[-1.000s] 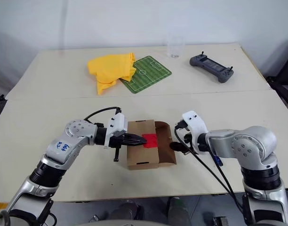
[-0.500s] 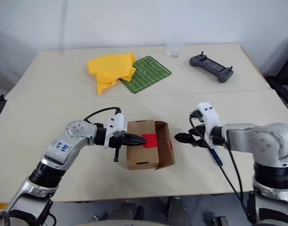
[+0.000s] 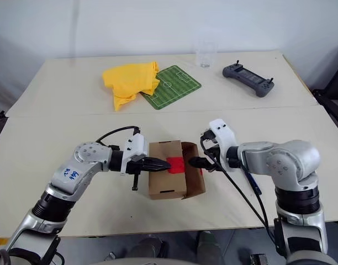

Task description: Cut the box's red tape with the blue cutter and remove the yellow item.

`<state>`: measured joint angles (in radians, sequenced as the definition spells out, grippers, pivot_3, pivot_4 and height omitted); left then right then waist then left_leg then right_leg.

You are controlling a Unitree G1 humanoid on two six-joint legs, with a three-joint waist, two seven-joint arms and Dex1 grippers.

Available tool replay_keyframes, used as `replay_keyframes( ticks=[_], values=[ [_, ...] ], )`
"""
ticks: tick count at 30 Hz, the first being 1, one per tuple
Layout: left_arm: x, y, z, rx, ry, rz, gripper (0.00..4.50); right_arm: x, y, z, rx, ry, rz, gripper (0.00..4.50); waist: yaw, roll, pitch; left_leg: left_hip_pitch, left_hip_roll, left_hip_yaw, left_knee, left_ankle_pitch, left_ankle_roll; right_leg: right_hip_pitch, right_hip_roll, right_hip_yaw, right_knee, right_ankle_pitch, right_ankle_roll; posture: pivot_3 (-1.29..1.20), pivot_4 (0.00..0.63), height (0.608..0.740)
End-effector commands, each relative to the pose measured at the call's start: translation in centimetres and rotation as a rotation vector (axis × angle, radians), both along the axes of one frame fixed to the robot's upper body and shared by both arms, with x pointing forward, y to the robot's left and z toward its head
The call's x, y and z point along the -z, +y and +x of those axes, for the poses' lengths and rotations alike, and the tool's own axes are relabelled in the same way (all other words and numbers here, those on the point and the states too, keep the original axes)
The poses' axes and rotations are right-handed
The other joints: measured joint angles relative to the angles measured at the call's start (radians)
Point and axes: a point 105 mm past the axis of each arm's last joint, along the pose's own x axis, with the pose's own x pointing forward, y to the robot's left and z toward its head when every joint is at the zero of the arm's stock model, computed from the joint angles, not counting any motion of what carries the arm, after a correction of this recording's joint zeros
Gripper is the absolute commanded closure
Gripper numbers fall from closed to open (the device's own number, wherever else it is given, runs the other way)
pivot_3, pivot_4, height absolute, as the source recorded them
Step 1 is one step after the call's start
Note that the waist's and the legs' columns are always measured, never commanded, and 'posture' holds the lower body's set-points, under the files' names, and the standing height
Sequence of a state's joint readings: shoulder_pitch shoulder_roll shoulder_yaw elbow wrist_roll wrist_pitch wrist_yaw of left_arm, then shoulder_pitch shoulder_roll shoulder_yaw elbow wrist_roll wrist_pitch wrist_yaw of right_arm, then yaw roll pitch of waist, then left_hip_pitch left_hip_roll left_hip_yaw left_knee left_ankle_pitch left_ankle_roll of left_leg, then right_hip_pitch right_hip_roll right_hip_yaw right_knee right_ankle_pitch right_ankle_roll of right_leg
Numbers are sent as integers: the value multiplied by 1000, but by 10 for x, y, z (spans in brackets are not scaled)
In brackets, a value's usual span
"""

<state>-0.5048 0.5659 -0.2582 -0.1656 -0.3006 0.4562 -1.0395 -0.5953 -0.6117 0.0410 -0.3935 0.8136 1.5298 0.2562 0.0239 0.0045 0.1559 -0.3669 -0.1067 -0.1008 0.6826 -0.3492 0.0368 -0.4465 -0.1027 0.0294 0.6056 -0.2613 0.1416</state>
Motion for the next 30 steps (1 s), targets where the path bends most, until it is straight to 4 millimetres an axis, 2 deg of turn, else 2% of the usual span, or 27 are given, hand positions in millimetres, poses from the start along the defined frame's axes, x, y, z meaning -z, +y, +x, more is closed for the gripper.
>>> replay_keyframes(
  ticks=[1, 7, 13, 18, 20, 22, 25, 30],
  values=[
    [20, 6, -1, -28, 62, 65, 4500, -2, -5, 2, -24, -96, -90, 436, 0, 0, 0, 0, 0, 0, 0, 0, 0, 0, 0, 0, 0, 0, 0, 0, 150, 740],
    [19, 7, 0, -29, 58, 67, 4500, 8, -17, 6, -63, -174, -207, 436, 0, 0, 0, 1, 0, 1, 0, 0, 0, 0, 2, -1, -4, 0, 0, 0, 150, 740],
    [19, 5, 0, -26, 57, 66, 4500, 4, -24, 8, -33, -181, -153, 436, 1, 0, 0, 1, 0, 1, 0, 0, 0, 0, 1, 0, -3, 0, 0, 0, 150, 740],
    [19, 6, 0, -24, 54, 68, 4500, -20, -34, 5, 66, -3, 189, 436, 1, 0, 0, 1, 1, 0, 0, 0, 0, 1, 1, 1, -3, 0, 0, 0, 150, 740],
    [19, 6, 0, -23, 53, 69, 4500, -24, -39, 2, 84, 72, 264, 436, 1, 0, 0, 1, 1, 0, 0, 0, 0, 1, 1, 1, -1, 0, 0, 0, 150, 740],
    [19, 6, 1, -21, 53, 71, 4500, -20, -45, 1, 96, 148, 309, 436, 1, 0, 0, 1, 1, 0, 0, 0, 0, 1, 0, 1, 0, 0, 0, 0, 150, 740],
    [19, 6, 1, -20, 50, 71, 4500, -14, -40, 1, 83, 251, 459, 436, 0, 0, 0, 1, 1, 0, -1, 0, 0, 1, 0, 1, -1, 0, 0, 0, 150, 740],
    [18, 6, 1, -21, 50, 70, 4500, 0, -23, -3, 49, 326, 454, 436, 0, 0, 0, 1, 1, 0, -1, 0, 0, 1, -1, 1, -1, 0, 0, 0, 150, 740]
  ],
)
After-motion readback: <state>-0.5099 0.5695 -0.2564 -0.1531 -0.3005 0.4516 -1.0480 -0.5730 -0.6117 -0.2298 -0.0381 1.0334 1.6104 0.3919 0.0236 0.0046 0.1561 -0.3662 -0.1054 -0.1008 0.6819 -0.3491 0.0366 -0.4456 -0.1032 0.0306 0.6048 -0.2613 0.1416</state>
